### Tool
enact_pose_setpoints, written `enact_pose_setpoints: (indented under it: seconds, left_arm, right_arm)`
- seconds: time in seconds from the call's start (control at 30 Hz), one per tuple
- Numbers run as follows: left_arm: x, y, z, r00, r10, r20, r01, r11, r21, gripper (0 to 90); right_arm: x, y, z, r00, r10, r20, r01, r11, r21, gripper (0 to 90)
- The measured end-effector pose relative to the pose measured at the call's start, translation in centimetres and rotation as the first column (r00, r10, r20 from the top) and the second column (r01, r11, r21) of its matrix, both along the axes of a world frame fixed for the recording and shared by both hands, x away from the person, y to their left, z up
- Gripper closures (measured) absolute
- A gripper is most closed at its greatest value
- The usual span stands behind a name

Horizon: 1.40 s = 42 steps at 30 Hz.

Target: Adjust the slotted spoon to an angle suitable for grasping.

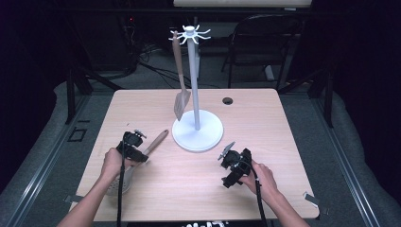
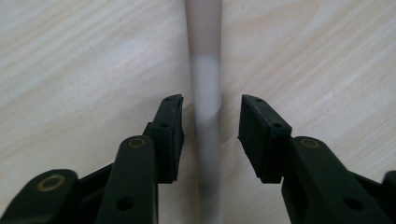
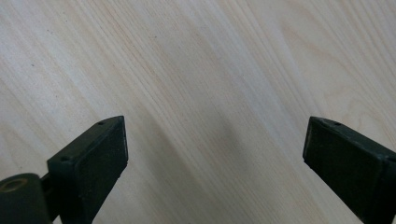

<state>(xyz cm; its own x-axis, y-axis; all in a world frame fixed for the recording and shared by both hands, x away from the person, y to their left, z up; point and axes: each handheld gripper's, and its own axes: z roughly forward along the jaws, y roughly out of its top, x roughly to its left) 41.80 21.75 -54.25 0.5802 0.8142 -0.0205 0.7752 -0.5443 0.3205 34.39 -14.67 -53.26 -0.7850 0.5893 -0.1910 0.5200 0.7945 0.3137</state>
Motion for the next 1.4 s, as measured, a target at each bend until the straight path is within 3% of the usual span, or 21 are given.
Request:
enact_pose_setpoints:
  seconds: [0.23, 0.37, 0.6, 0.93, 1.2, 1.4]
  left_arm:
    - [0.7, -0.8, -0.2, 0.9998, -0.017, -0.013, 0.018, 0.9983, 0.055, 67.7]
    - [1.0, -0.7, -0.4, 0.9994, -0.018, -0.029, 0.020, 0.9981, 0.058, 73.6]
    - [1.3, -0.8, -0.4, 0.9987, -0.024, -0.046, 0.027, 0.9976, 0.064, 75.0]
    - [0.6, 0.4, -0.5, 1.0000, 0.001, 0.002, -0.001, 0.9995, -0.033, 76.1]
    - [-0.5, 2.0, 0.7, 0.9965, 0.040, 0.074, -0.030, 0.9904, -0.135, 76.1]
    - [-1.5, 2.7, 1.5, 0.9904, 0.051, 0.129, -0.029, 0.9858, -0.165, 76.1]
  right_arm:
    - [0.0, -0.1, -0.2, 1.0000, 0.001, -0.005, -0.001, 0.9999, 0.017, 6.2]
    - [0.0, 0.0, -0.1, 1.0000, 0.002, -0.005, -0.002, 1.0000, 0.003, 6.2]
    - [0.0, 0.0, -0.2, 0.9999, 0.008, -0.007, -0.008, 0.9999, 0.010, 6.2]
    - [0.0, -0.1, -0.2, 1.0000, 0.008, -0.006, -0.008, 0.9999, 0.015, 6.2]
    - [0.0, -0.1, -0.3, 0.9999, 0.010, -0.006, -0.010, 0.9999, 0.014, 6.2]
    - [-0.1, -0.1, -0.2, 0.9999, 0.010, -0.005, -0.010, 0.9999, 0.014, 6.2]
